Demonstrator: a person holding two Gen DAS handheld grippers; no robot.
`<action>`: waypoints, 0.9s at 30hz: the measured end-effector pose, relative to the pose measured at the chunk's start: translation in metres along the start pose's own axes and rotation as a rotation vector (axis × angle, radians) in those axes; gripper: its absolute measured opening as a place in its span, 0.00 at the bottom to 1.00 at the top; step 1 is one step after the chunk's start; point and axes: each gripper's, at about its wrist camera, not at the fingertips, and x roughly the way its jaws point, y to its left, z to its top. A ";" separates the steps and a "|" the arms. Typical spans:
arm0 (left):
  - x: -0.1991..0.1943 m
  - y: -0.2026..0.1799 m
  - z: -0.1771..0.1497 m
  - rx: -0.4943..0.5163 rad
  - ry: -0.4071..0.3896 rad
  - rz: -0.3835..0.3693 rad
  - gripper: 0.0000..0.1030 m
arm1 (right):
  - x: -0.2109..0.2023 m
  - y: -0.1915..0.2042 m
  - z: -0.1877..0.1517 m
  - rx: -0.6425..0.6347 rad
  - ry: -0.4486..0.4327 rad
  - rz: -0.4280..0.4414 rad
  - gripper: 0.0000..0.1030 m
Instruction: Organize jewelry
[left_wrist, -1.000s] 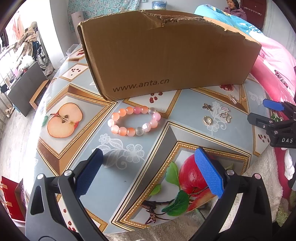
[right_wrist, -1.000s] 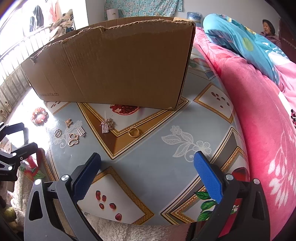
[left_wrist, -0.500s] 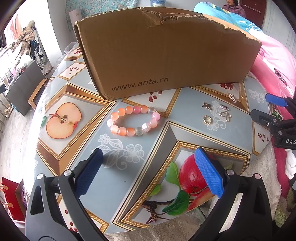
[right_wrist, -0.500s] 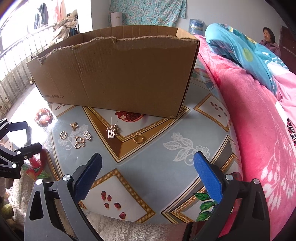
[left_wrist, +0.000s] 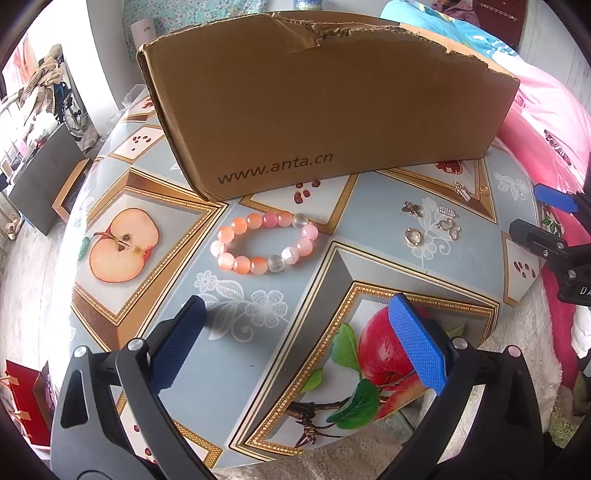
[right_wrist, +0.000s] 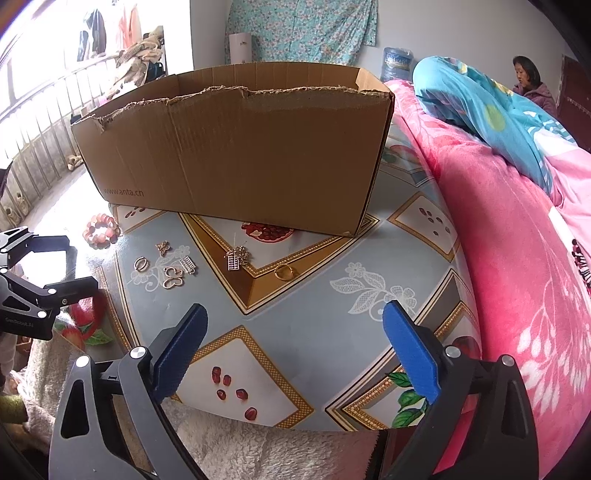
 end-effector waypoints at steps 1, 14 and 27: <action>0.000 0.000 0.000 0.002 -0.002 -0.001 0.93 | 0.000 0.000 0.000 0.002 0.002 0.004 0.91; -0.013 -0.009 -0.009 0.049 -0.095 0.056 0.92 | -0.005 0.003 0.002 0.013 -0.031 0.052 0.83; -0.028 -0.064 0.003 0.246 -0.191 -0.152 0.39 | -0.003 0.005 0.007 0.077 -0.051 0.175 0.72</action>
